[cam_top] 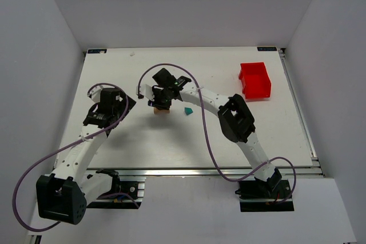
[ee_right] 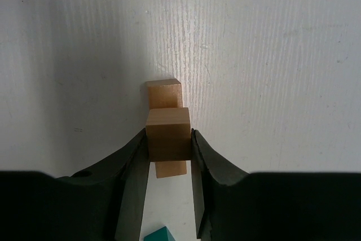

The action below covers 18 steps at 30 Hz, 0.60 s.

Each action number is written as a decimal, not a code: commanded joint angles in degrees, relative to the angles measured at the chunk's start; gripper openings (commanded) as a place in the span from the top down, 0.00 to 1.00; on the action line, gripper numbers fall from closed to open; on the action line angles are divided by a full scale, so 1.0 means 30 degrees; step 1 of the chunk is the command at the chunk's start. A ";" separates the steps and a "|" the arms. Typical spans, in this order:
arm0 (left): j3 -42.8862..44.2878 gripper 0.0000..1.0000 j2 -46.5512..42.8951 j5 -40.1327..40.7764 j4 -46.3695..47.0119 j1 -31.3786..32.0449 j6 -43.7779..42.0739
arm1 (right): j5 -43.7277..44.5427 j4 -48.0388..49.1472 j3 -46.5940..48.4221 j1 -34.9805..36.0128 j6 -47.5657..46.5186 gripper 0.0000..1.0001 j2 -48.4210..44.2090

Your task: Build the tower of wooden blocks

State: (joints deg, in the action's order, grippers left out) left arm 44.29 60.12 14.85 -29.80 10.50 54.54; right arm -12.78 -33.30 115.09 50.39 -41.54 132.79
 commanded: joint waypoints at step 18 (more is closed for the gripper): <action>-0.0438 0.02 -0.0381 -0.0146 0.0823 -0.0044 0.0158 | -0.0107 0.0172 0.0544 0.0107 -0.0011 0.82 0.0590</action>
State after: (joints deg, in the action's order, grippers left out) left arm 43.57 60.23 14.35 -28.18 10.50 54.54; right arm -12.73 -33.26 115.09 50.39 -41.54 134.02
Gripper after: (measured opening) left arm 0.982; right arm 0.371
